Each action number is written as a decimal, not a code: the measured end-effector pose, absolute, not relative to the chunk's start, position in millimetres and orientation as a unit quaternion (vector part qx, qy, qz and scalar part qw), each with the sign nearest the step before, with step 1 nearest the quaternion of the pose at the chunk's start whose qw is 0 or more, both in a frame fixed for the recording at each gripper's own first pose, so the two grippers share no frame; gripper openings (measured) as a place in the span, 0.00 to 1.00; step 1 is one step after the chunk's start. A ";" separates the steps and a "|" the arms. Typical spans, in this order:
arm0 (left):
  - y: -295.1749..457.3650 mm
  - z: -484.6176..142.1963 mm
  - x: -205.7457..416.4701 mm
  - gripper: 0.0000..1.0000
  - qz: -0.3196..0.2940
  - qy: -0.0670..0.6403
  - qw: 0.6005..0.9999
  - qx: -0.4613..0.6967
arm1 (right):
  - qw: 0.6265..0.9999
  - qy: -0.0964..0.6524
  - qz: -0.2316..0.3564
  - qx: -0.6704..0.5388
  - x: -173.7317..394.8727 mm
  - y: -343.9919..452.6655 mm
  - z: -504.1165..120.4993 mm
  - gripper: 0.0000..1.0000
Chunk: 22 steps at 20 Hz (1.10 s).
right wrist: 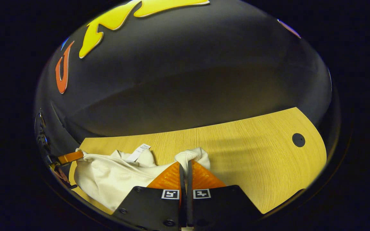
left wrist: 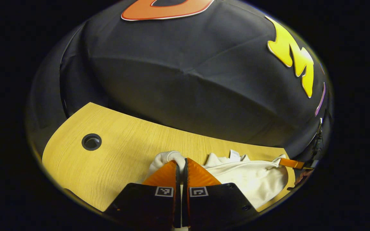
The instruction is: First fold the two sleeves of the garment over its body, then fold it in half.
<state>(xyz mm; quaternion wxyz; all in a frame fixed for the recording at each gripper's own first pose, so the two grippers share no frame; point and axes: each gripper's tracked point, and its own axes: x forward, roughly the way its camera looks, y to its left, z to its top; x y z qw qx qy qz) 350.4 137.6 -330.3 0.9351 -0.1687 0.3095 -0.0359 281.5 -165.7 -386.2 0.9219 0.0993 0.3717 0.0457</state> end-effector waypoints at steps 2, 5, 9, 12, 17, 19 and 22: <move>136.5 -330.1 353.5 0.14 -0.034 0.302 0.937 -0.175 | 0.924 0.368 0.042 0.101 281.7 -163.6 -378.7 0.06; 145.4 -314.2 353.0 0.48 -0.025 0.283 0.947 -0.150 | 0.931 0.348 0.038 0.102 281.9 -161.5 -367.5 0.13; 152.7 -281.0 344.6 0.99 -0.019 0.252 0.961 -0.109 | 0.949 0.307 0.020 0.073 274.9 -181.0 -339.2 0.55; 147.8 -239.1 319.3 0.99 -0.021 0.217 0.972 -0.093 | 0.960 0.276 -0.008 0.052 257.3 -197.8 -305.6 0.76; 147.7 -133.7 258.0 0.99 0.002 0.132 0.987 -0.088 | 0.974 0.224 0.009 0.033 192.8 -189.7 -222.4 0.76; 146.0 -89.2 231.5 0.98 0.019 0.097 0.993 -0.072 | 0.983 0.184 0.022 0.021 167.7 -179.9 -171.9 0.78; 137.7 -27.6 189.8 0.98 0.023 0.049 0.998 -0.034 | 0.993 0.113 0.039 0.008 128.0 -166.3 -91.0 0.82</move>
